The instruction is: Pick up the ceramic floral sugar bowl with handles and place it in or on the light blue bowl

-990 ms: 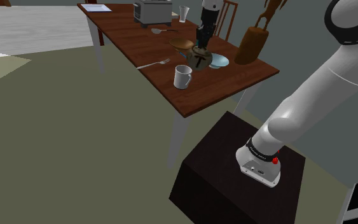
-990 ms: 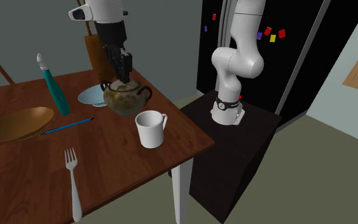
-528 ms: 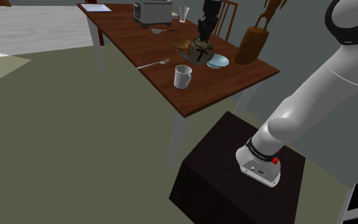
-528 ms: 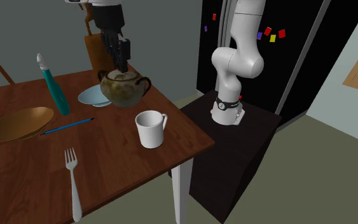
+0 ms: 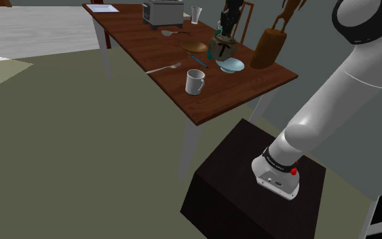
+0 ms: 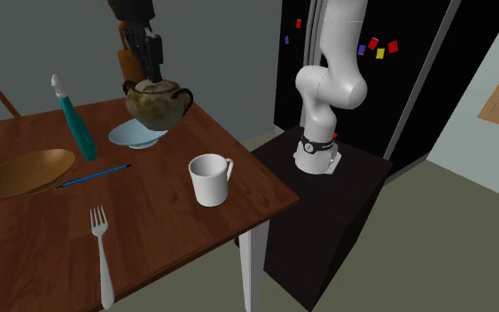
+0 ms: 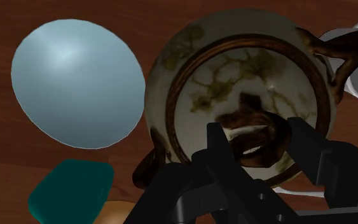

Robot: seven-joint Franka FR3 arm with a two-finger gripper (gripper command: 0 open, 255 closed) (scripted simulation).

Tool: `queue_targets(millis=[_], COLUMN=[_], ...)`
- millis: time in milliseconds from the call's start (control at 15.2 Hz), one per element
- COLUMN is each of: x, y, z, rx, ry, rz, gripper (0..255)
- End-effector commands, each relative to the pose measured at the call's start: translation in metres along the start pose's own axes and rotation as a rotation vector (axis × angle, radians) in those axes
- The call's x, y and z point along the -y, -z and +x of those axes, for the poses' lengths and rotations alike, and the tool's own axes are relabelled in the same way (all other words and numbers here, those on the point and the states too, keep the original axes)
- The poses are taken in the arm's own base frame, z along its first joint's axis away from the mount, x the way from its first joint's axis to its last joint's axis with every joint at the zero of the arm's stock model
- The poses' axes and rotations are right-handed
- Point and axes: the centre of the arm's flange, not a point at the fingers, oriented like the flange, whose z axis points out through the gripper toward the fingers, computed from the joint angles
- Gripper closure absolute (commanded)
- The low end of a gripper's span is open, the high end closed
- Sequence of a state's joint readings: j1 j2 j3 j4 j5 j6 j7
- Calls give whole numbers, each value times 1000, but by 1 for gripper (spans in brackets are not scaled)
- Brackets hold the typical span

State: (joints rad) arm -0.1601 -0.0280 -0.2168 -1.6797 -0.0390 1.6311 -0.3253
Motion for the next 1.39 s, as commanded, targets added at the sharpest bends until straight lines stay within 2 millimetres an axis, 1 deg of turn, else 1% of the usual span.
queue_targets(millis=[0,858,1320], x=[-27,-196,-195], y=[7,42,6], z=[3,13,14], rx=[-2,-2,-2], ry=[1,1,1], rz=[-1,-1,-1], gripper=[255,255,255])
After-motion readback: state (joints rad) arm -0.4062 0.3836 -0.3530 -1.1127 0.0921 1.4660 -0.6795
